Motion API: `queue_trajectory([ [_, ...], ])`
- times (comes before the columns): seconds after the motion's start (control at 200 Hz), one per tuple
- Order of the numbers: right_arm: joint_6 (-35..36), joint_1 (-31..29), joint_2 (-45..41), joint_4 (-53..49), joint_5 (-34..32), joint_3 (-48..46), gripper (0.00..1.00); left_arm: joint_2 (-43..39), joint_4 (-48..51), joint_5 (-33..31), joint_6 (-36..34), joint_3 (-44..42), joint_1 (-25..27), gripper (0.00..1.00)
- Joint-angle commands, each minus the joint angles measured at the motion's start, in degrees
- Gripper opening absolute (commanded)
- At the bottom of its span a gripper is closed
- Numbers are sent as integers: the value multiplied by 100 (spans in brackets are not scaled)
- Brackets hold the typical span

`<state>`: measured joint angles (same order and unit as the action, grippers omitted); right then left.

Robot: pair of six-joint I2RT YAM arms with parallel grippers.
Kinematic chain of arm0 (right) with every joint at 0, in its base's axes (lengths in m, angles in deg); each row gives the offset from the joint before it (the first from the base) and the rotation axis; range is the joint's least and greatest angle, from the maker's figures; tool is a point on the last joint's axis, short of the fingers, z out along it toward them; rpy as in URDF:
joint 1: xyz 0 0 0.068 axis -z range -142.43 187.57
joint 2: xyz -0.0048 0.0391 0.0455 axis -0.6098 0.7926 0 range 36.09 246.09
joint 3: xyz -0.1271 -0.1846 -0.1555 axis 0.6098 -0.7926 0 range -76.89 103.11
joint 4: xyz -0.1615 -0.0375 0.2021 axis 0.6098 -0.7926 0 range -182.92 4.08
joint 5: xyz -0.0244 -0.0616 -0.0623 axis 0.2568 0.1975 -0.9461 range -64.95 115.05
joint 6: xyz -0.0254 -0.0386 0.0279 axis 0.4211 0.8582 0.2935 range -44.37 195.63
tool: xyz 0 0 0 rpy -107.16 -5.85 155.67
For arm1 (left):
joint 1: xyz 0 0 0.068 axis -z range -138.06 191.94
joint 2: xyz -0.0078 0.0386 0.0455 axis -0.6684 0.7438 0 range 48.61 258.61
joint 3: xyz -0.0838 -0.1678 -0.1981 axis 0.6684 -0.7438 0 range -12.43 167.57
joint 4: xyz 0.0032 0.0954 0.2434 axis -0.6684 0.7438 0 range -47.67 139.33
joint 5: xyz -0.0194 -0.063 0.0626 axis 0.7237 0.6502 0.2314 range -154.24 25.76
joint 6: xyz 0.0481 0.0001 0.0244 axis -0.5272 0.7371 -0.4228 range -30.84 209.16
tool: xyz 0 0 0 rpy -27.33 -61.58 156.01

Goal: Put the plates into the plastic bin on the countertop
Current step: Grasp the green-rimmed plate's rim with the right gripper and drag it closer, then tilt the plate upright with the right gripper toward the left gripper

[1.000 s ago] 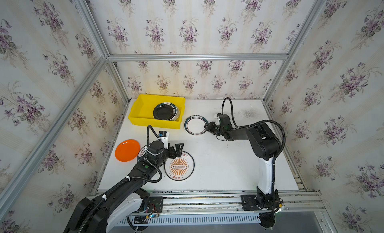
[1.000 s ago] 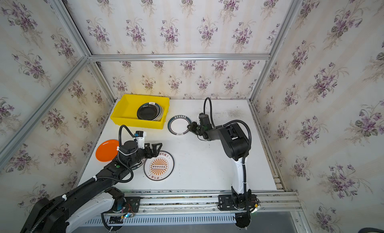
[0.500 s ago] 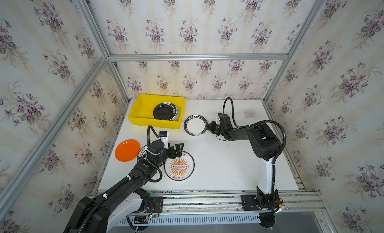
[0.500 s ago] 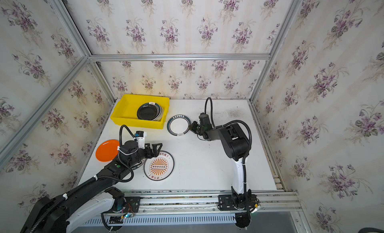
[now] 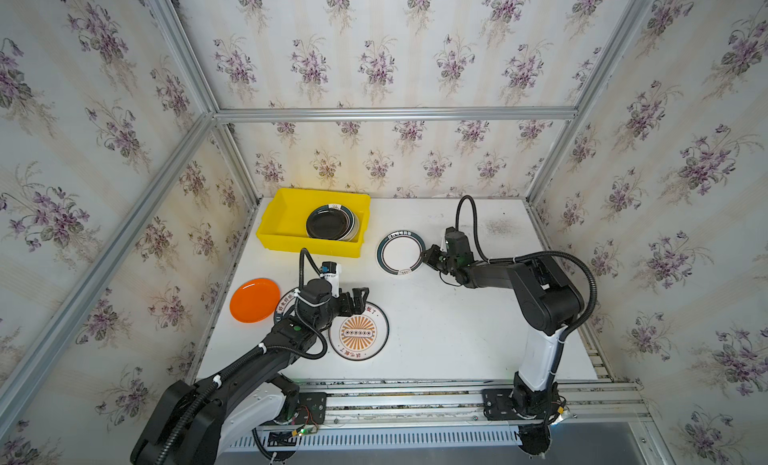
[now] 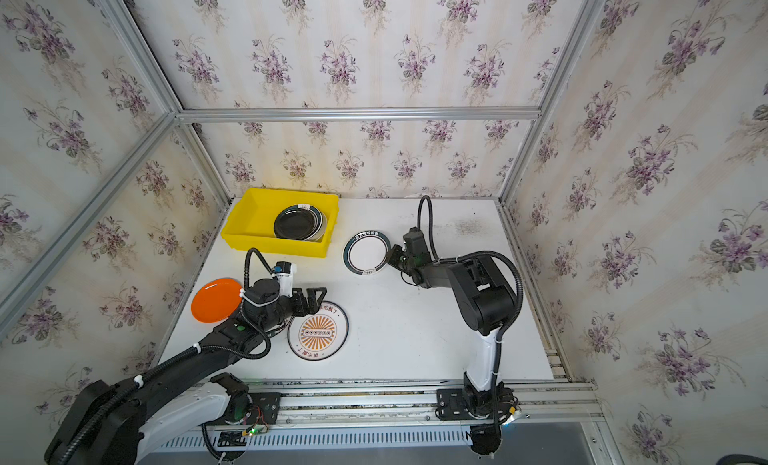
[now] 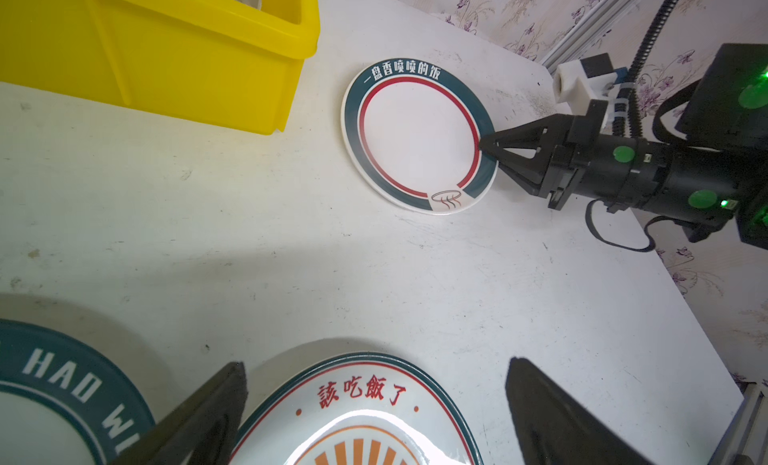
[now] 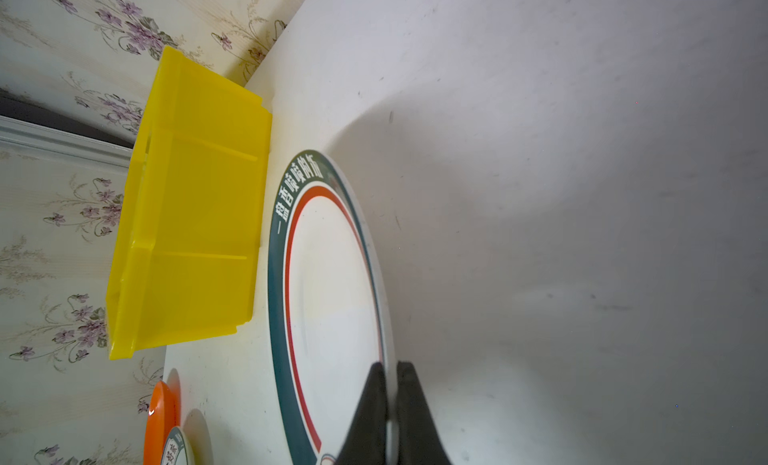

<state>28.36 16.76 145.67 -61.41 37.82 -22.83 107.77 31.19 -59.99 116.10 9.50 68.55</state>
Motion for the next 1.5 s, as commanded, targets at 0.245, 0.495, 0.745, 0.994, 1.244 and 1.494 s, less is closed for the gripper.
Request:
queue_trajectory([
  [0.245, -342, -3, -1102, 826, -479, -1367, 0, 74, -245, -122, -79, 28, -7, 100],
  [0.495, -450, -3, -2117, 493, -676, -1994, 0, -6, -249, -153, -101, -5, -16, 100],
  [0.745, -680, -118, -2796, 694, -805, -2669, 0, 125, -635, 213, -71, -104, -17, 100],
  [0.994, -639, -281, -3428, 257, -714, -3033, 0, 141, -674, 232, -125, -110, -16, 100],
  [1.244, -998, -537, -4050, 302, -647, -3557, 0, 290, -789, 492, -80, -75, -16, 100],
  [1.494, -1120, -913, -4744, -183, -815, -3625, 0, 360, -898, 646, -31, -84, -16, 100],
])
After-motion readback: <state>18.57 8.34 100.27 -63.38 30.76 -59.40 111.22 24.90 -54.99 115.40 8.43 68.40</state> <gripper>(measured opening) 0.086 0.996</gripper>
